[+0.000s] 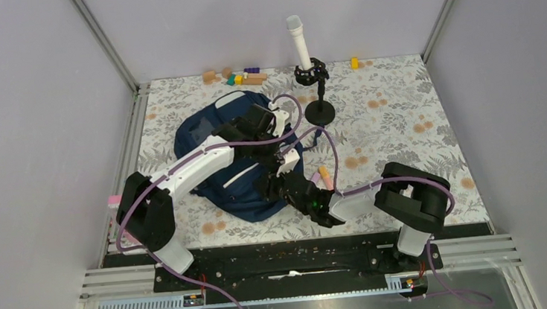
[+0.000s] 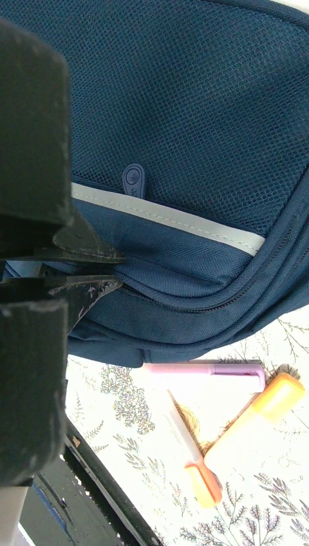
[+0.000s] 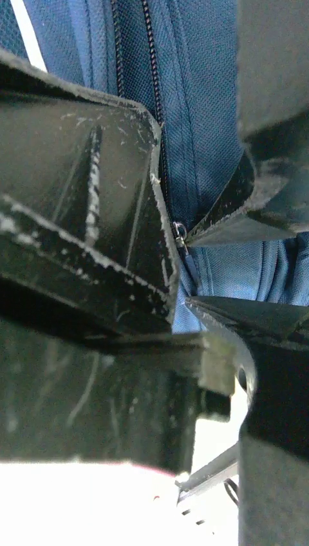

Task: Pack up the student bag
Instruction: Unzip the student bag at the center of the board.

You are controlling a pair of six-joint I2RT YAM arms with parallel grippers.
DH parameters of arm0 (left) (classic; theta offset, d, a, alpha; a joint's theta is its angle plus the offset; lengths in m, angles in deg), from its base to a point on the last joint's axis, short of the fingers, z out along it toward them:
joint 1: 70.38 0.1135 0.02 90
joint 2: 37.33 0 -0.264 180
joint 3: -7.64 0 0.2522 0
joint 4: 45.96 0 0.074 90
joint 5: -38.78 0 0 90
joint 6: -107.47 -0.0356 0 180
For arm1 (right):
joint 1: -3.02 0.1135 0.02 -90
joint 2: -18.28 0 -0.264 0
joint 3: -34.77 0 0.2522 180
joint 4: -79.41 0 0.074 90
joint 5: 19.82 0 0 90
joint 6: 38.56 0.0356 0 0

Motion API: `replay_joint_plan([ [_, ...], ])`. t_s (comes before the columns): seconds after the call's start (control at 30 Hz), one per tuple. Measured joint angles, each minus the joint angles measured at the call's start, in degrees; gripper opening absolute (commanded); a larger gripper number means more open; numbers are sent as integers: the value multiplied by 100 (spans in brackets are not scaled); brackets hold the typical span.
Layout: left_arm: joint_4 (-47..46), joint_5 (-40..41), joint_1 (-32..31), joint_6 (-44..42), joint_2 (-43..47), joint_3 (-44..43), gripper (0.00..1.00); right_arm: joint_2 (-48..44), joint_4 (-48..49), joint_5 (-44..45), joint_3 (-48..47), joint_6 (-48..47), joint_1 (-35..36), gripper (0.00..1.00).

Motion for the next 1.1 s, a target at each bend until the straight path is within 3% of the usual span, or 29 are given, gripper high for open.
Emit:
replay_joint_plan([
  [0.17,-20,-17,33,9,37,2,0,74,203,136,59,197,26,9],
  [0.27,-17,-31,42,26,111,2,0,74,450,188,208,214,31,0],
  [0.63,-61,-177,94,133,155,2,0,52,872,249,544,190,127,0],
  [0.87,-79,-227,144,120,302,17,0,-483,1152,544,1147,-192,212,49],
  [1.0,-310,-181,168,83,743,304,0,-1207,837,494,1316,-490,-37,61],
  [1.1,-417,-109,195,70,1091,490,0,-1698,354,328,1287,-667,-382,62],
])
